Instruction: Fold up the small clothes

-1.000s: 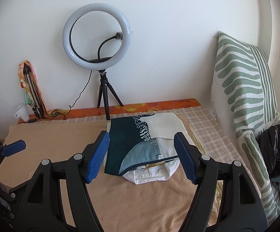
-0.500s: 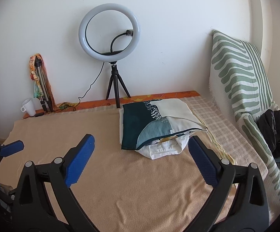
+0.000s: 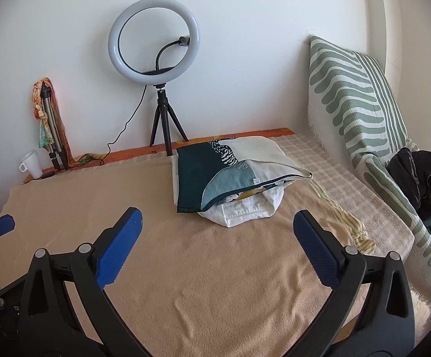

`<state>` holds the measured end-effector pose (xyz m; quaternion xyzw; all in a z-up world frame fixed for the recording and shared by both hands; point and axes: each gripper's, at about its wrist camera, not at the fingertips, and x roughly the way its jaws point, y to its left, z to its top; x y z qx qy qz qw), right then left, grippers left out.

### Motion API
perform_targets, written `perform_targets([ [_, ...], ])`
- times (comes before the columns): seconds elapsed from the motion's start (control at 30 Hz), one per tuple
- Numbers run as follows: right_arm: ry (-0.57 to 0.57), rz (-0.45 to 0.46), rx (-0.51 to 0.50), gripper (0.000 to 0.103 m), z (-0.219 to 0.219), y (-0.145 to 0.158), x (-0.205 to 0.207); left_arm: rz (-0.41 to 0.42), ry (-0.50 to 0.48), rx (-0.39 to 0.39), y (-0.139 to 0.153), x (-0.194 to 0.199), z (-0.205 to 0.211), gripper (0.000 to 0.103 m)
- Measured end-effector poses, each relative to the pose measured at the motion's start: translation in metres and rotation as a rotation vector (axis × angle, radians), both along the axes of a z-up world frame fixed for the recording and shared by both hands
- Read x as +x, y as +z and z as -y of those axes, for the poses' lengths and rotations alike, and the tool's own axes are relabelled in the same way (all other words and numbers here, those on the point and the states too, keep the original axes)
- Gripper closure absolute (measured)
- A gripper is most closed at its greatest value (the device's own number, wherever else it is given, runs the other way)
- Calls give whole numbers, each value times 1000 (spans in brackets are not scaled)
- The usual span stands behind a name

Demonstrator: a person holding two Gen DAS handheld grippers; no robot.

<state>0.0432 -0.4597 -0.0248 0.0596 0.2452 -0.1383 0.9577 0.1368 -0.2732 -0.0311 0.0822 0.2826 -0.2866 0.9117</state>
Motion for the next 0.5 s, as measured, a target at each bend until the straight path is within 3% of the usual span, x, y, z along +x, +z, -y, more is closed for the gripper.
perform_targets([
  [0.2,-11,73,0,0,0,2,-8,11,29,36,-3,-2,2,0],
  [0.5,2,45,-31,0,-4,-7,-3,74,66,107,-6,-12,5,0],
])
